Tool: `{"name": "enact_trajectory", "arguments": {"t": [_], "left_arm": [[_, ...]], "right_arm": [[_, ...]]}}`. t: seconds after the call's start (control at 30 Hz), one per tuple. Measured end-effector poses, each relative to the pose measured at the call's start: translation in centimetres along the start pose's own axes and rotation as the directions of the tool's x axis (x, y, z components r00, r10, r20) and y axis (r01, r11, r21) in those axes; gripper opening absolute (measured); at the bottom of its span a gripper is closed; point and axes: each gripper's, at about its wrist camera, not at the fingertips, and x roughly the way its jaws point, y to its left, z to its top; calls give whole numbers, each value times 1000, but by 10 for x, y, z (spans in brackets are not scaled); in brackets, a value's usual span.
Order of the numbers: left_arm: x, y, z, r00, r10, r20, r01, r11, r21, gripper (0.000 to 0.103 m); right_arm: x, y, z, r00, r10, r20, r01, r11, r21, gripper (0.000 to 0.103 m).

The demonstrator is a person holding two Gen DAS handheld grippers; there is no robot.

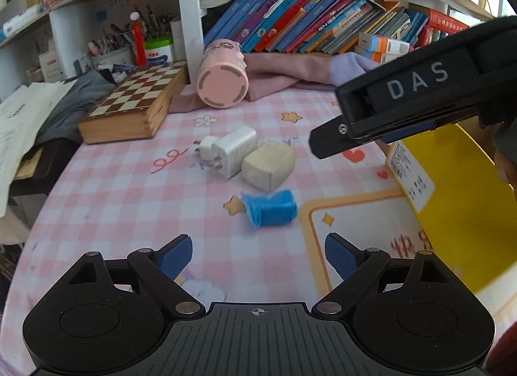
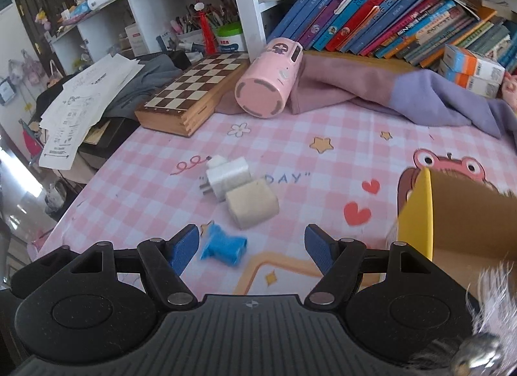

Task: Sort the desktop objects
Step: 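Grasp the cream sponge block with the right tool while the left tool grasps the blue eraser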

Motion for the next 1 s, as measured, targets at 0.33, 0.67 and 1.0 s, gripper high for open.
{"name": "enact_trajectory", "arguments": {"t": [0.33, 0.67, 1.0], "left_arm": [[47, -11, 15, 1000, -25, 5, 25, 1000, -1, 84], [70, -9, 14, 999, -13, -29, 12, 999, -47, 50], [40, 13, 4, 1000, 12, -16, -13, 994, -107, 41]], "right_arm": [[33, -9, 26, 999, -27, -31, 25, 999, -46, 71], [65, 2, 37, 997, -28, -70, 18, 990, -140, 70], [103, 18, 42, 991, -25, -135, -8, 972, -235, 71]]}}
